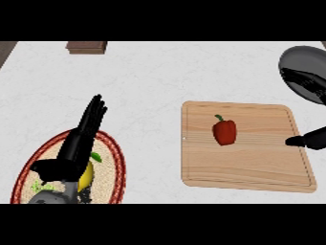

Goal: Pick the bell pepper from the cutting board and place it in the pan

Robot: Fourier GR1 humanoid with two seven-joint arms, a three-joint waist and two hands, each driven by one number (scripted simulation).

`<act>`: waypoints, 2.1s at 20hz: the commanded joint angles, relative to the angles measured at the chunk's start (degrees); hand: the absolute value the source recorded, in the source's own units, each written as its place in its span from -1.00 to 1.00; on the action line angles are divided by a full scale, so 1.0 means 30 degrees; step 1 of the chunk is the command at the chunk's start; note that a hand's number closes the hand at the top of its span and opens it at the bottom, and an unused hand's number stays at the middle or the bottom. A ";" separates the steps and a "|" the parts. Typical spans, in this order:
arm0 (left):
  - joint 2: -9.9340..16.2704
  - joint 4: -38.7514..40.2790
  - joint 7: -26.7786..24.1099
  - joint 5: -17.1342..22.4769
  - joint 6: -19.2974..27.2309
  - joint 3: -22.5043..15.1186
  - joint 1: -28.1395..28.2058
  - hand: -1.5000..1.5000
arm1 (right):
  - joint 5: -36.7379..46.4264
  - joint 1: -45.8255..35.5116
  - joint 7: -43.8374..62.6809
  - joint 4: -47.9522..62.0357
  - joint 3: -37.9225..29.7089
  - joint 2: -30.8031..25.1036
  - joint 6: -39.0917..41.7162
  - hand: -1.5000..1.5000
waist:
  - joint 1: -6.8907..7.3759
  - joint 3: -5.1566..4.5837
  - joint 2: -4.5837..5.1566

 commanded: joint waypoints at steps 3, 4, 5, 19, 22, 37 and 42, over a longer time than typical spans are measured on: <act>-0.0345 0.0198 -0.0319 -0.0502 -0.0014 -0.0224 0.0110 0.00 | 0.2435 -0.1660 0.2929 -0.1276 0.1918 -0.0553 0.0830 -1.00 | 0.0114 -0.0016 -0.0007; -0.0151 0.0048 -0.0149 -0.0480 -0.0214 -0.0171 0.0006 0.00 | 0.2768 -0.2441 0.3633 -0.1204 0.2275 -0.0373 0.0980 -1.00 | 0.0191 -0.0016 0.0003; -0.0668 0.0346 -0.0739 -0.0647 0.0046 -0.0453 0.0336 0.00 | 0.3265 -0.3075 0.3773 -0.0219 0.2506 -0.0660 0.1477 -1.00 | 0.0312 -0.0016 0.0047; -0.0191 -0.0394 -0.0723 -0.0410 -0.0856 0.0247 0.1174 0.00 | 1.1338 -0.3068 0.6707 -0.0537 0.8503 0.1745 0.1594 -1.00 | 0.0067 -0.0002 0.0010; -0.0730 -0.1093 -0.0312 -0.1055 -0.0299 -0.0121 0.1790 0.00 | 1.1280 -0.4522 0.8839 -0.0597 0.7581 0.3500 0.3179 -1.00 | 0.0098 -0.0003 -0.0016; -0.0974 -0.0323 -0.0173 -0.1129 -0.2011 0.1543 0.1017 0.00 | 1.5262 -0.2831 0.6119 0.2101 0.5097 0.6057 0.2538 -1.00 | 0.0056 0.0001 0.0011; -0.1535 -0.0589 0.0440 -0.1880 -0.1742 0.1462 0.0607 0.00 | 1.6520 -0.3876 0.5900 0.3744 0.4414 0.7235 0.2528 -1.00 | 0.0080 0.0002 0.0017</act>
